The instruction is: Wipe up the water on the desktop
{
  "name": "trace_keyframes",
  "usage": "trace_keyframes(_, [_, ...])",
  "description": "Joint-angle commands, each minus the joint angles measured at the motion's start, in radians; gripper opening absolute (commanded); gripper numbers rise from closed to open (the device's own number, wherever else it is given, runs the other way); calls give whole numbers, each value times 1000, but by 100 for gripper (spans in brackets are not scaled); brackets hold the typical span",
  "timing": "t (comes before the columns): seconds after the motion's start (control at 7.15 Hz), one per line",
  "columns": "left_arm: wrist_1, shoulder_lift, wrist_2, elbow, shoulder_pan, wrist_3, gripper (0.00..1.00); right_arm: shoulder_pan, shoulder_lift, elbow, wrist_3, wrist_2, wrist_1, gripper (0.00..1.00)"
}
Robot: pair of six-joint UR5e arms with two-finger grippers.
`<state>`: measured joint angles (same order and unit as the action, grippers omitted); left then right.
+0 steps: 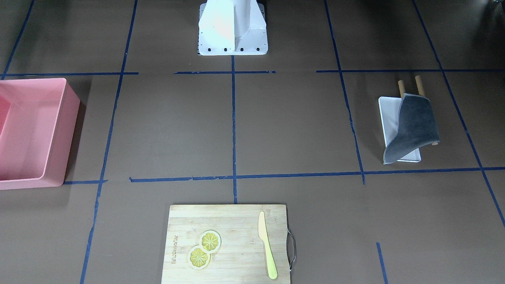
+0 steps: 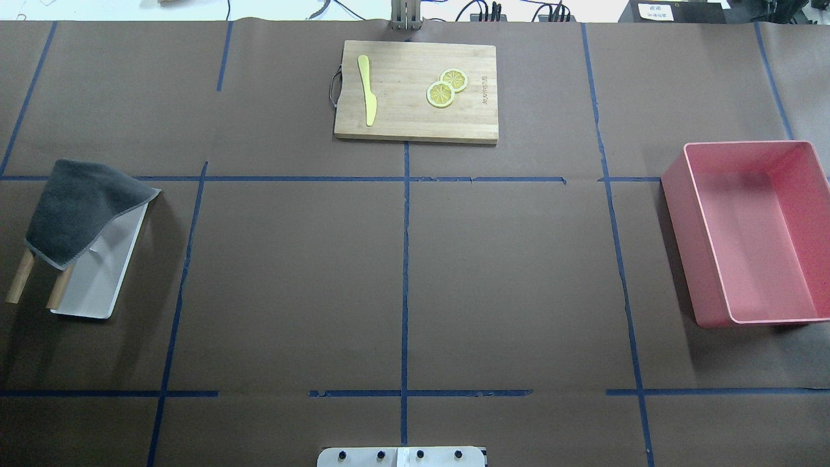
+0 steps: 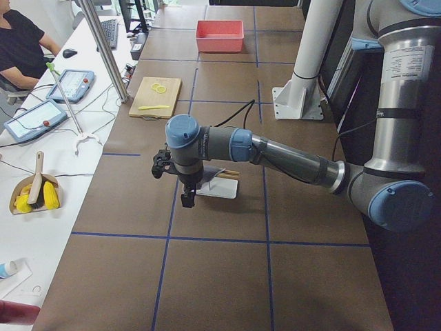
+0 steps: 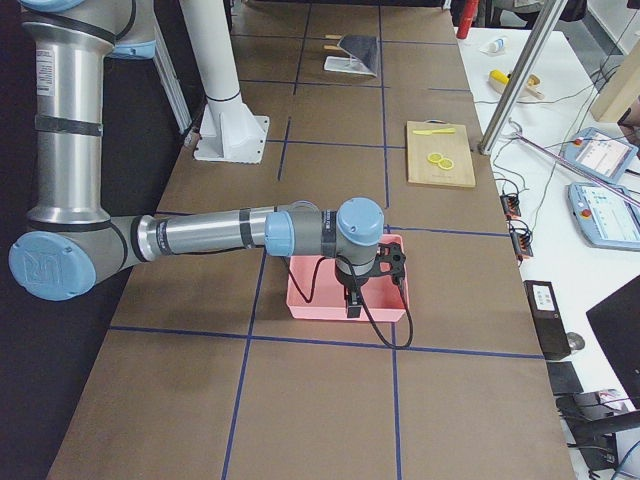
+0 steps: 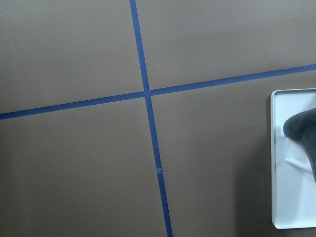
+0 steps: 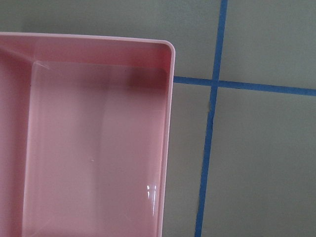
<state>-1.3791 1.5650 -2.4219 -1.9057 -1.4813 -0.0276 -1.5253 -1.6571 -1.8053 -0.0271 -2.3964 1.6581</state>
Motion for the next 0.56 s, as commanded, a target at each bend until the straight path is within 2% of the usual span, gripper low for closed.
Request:
trace_keyframes(0.0, [-76, 10, -6, -1, 146, -154, 96, 1, 0, 0, 4, -9, 0, 100])
trace_keyframes(0.14, [-145, 7, -9, 3, 171, -235, 100, 1, 0, 0, 1, -42, -1, 100])
trace_keyframes(0.28, [-209, 9, 1, 23, 237, -256, 100, 8, -1, -2, 0, -43, -1, 100])
trace_keyframes(0.42, [-260, 30, 44, 72, 274, -309, 100, 20, 0, 0, 4, -44, -1, 100])
